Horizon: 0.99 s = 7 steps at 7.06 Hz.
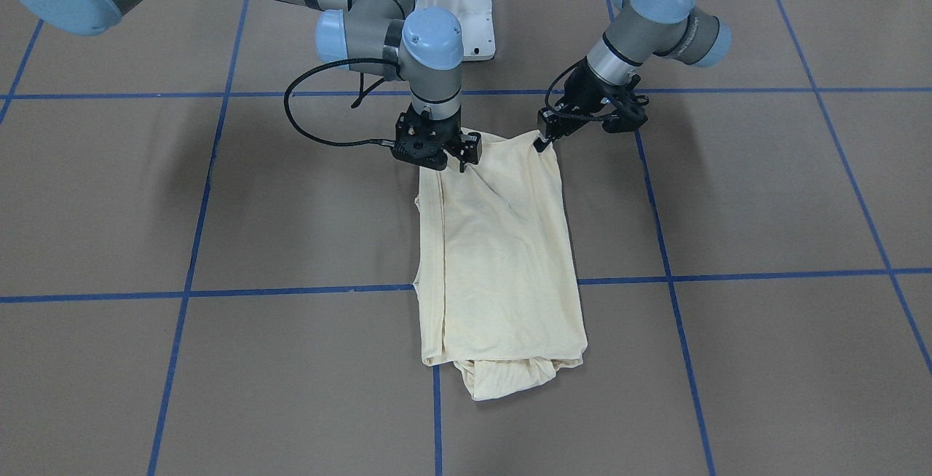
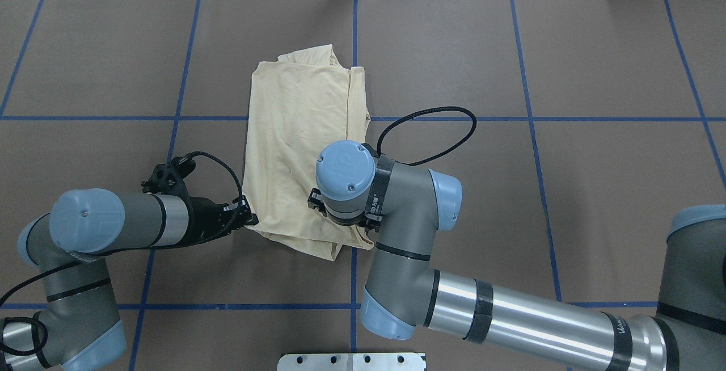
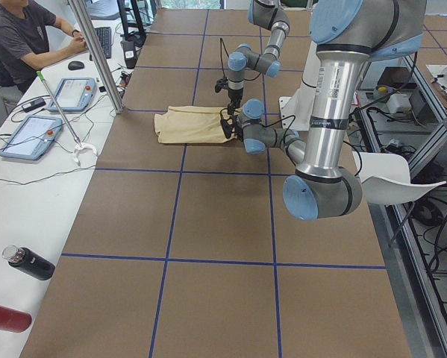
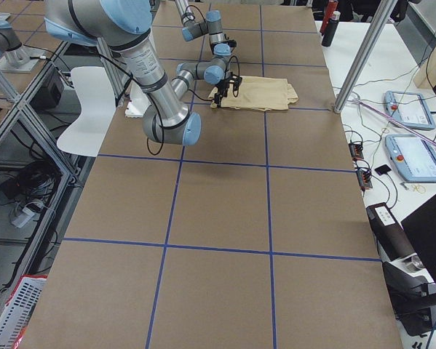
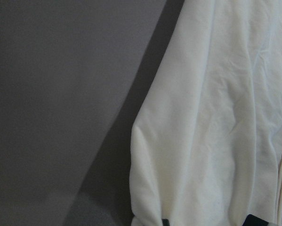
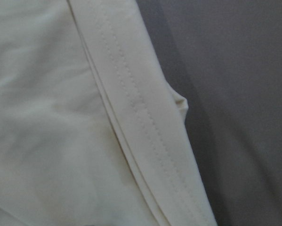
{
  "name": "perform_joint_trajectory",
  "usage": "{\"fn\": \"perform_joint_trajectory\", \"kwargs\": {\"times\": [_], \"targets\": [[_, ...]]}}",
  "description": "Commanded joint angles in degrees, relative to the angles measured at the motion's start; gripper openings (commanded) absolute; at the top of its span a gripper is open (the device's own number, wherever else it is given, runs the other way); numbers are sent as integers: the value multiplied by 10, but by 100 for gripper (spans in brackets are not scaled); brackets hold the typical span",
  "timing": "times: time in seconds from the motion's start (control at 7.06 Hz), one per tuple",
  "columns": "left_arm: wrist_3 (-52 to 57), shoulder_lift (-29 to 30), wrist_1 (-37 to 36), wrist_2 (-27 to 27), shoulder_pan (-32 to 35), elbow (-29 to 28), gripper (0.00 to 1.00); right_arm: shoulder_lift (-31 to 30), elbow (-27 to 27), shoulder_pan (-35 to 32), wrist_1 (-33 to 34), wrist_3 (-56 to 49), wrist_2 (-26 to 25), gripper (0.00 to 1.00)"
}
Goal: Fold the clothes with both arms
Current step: 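Hold both side edges of the shirt with both grippers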
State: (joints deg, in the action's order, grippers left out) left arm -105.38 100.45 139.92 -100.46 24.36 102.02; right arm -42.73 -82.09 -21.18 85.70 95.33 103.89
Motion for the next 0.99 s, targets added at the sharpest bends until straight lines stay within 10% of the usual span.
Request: {"fn": "perform_joint_trajectory", "kwargs": {"times": [0.0, 0.42, 0.85], "targets": [[0, 0, 0, 0, 0, 0, 0, -2, 1, 1, 0, -2, 0, 96], [0, 0, 0, 0, 0, 7, 0, -3, 0, 1, 0, 0, 0, 89], [0, 0, 0, 0, 0, 7, 0, -1, -1, 0, 0, 6, 0, 17]]}}
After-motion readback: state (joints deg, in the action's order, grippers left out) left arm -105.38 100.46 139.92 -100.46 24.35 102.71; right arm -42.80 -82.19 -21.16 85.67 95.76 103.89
